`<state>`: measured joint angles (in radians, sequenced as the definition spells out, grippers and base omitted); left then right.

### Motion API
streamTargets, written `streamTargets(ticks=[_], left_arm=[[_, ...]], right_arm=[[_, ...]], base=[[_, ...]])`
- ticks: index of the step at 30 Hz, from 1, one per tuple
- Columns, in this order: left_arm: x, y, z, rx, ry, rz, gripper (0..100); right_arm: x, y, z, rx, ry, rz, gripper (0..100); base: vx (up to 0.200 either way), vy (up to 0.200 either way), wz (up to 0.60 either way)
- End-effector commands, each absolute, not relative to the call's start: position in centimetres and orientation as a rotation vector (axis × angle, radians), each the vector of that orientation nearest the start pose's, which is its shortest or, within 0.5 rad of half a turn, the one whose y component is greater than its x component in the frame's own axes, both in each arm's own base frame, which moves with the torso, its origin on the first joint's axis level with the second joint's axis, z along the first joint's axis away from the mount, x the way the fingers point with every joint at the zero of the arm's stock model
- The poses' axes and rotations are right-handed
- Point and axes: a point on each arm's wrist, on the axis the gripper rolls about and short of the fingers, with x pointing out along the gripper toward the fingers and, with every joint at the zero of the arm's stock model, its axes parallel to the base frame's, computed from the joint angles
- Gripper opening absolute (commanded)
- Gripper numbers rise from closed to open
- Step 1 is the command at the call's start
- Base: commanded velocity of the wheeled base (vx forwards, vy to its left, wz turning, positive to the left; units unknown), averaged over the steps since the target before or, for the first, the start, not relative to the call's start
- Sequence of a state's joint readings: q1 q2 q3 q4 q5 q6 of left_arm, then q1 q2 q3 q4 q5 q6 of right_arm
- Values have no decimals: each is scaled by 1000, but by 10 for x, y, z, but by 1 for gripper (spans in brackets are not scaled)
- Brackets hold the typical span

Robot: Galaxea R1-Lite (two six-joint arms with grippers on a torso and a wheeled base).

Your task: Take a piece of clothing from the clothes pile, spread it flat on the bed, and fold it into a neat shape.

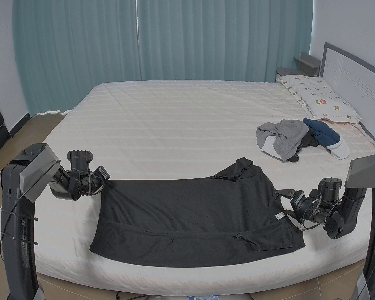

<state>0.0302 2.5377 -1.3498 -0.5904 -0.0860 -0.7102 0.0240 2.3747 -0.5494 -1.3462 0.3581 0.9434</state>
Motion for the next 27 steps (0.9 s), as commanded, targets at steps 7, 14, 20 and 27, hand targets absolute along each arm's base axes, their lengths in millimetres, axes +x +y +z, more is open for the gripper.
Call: streamTargets(ticks=[7, 14, 20, 27], left_arm=[[451, 12, -19, -725, 628, 173, 0], [448, 12, -22, -731, 645, 178, 0], [447, 14, -23, -732, 648, 181, 0], [447, 26, -24, -743, 640, 202, 0]], right_arm=[[367, 36, -6, 950, 556, 182, 100], [417, 57, 17, 721, 510, 137, 100], [458, 82, 9, 595, 500, 131, 100], [494, 99, -7, 535, 538, 96, 100]], base=[[0, 0, 0], [0, 0, 0], [0, 0, 0], [0, 0, 0]])
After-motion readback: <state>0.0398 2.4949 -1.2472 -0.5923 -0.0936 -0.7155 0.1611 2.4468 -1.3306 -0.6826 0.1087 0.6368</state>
